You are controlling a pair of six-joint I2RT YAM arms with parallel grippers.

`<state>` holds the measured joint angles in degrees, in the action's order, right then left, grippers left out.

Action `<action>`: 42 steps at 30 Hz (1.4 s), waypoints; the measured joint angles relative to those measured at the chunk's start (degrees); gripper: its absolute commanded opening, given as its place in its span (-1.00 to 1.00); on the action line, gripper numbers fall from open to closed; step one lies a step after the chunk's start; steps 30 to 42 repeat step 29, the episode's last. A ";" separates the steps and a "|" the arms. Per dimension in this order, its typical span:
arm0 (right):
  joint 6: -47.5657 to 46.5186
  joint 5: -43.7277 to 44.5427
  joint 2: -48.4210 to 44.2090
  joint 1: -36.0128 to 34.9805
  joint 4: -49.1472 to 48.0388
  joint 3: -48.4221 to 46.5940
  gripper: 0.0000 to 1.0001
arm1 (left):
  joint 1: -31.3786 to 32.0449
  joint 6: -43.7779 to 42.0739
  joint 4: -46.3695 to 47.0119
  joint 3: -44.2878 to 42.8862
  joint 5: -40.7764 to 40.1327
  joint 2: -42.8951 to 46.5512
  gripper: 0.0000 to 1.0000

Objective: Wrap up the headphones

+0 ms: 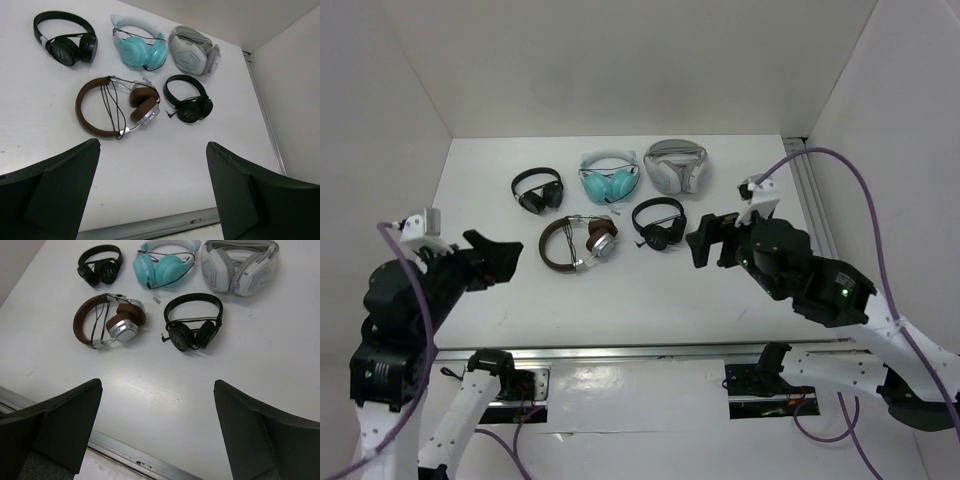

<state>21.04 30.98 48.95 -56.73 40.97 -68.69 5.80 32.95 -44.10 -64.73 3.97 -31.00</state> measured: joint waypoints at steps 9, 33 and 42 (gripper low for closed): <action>1.73 0.20 -8.07 0.00 11.78 -10.01 1.00 | 0.02 -3.04 -16.02 -6.19 -1.36 11.28 1.00; 4.87 -2.25 -17.40 3.89 23.37 -8.85 1.00 | 2.38 -2.54 -20.02 5.70 -4.17 16.28 1.00; 4.87 -2.25 -17.40 3.89 23.37 -8.85 1.00 | 2.38 -2.54 -20.02 5.70 -4.17 16.28 1.00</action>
